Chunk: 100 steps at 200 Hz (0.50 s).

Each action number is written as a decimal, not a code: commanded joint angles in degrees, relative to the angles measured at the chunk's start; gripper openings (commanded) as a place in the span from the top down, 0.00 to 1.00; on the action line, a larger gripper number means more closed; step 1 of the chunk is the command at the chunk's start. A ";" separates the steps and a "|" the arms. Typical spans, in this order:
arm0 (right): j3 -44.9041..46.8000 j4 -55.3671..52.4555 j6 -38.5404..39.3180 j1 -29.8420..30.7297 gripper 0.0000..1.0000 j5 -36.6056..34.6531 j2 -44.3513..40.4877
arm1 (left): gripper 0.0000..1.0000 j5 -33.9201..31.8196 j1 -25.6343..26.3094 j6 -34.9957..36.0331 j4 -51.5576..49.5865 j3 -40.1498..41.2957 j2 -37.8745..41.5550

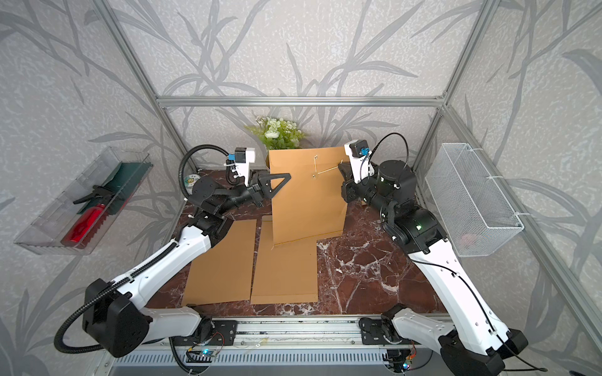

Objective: Open the file bag

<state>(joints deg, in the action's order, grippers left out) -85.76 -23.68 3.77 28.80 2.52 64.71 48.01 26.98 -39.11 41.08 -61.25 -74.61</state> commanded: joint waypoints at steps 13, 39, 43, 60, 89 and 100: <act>-2.81 -0.16 0.20 -0.18 1.00 1.92 1.24 | 1.00 1.21 -0.08 1.06 1.38 0.96 1.78; -4.13 0.21 -0.80 -0.19 1.00 4.98 2.55 | 1.00 1.30 0.08 0.97 1.61 1.29 1.49; -4.35 0.34 -0.98 -0.15 1.00 5.43 2.81 | 1.00 1.30 0.09 0.86 1.67 1.31 1.41; -5.11 1.05 -1.95 -0.15 1.00 8.08 3.64 | 1.00 1.34 0.14 0.72 1.89 1.40 1.06; -6.08 2.51 -3.91 -0.23 1.00 12.65 5.28 | 1.00 1.30 0.35 -0.07 3.30 1.92 0.30; -6.39 2.92 -4.65 -0.14 1.00 13.86 5.84 | 1.00 1.21 0.35 -0.25 3.64 2.06 -0.01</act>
<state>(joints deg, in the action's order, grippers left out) -90.15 -23.35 1.45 28.82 11.60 69.65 48.16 27.05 -38.65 41.21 -59.70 -74.37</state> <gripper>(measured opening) 0.045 0.048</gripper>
